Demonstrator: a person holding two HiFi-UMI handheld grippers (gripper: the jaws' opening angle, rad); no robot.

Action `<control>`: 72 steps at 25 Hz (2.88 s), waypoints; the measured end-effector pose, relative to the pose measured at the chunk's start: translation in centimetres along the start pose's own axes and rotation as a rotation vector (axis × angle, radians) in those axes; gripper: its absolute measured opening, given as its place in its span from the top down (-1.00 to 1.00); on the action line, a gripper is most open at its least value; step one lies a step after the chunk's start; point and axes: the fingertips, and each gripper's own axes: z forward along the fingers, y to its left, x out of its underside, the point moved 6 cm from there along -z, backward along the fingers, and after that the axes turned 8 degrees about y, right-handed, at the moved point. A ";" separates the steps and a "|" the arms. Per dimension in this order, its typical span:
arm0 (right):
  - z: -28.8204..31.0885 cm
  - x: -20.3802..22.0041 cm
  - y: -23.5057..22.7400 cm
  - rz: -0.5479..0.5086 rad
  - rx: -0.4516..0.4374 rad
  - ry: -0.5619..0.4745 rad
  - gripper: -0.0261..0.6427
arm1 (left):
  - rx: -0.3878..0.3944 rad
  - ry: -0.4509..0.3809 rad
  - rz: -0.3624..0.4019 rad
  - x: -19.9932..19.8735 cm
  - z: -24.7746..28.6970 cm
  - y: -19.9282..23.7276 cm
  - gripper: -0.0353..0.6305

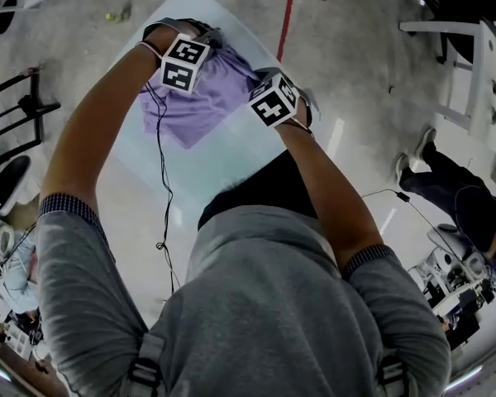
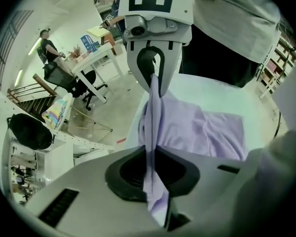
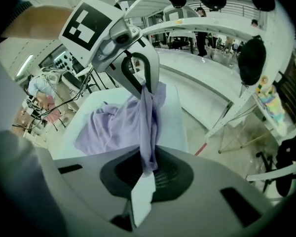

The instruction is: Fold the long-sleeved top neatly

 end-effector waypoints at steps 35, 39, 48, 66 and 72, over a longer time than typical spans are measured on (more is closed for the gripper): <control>7.8 -4.6 27.3 -0.395 -0.270 0.084 0.83 | -0.129 0.045 -0.323 10.5 -4.4 -27.1 0.72; 9.8 -4.2 29.0 -0.407 -0.283 0.105 0.82 | -0.132 0.064 -0.378 11.3 -3.1 -29.3 0.71; 12.2 -1.9 32.6 -0.485 -0.397 0.188 0.08 | -0.118 0.082 -0.679 13.6 -1.7 -33.7 0.20; -4.7 -2.4 27.2 -0.655 -0.615 -0.156 -0.09 | -0.827 -0.409 -1.728 2.4 -17.0 -35.6 0.09; -13.1 -3.5 22.6 -0.741 -0.630 -0.347 -0.09 | -1.079 -0.468 -1.782 -5.5 -23.7 -32.4 0.09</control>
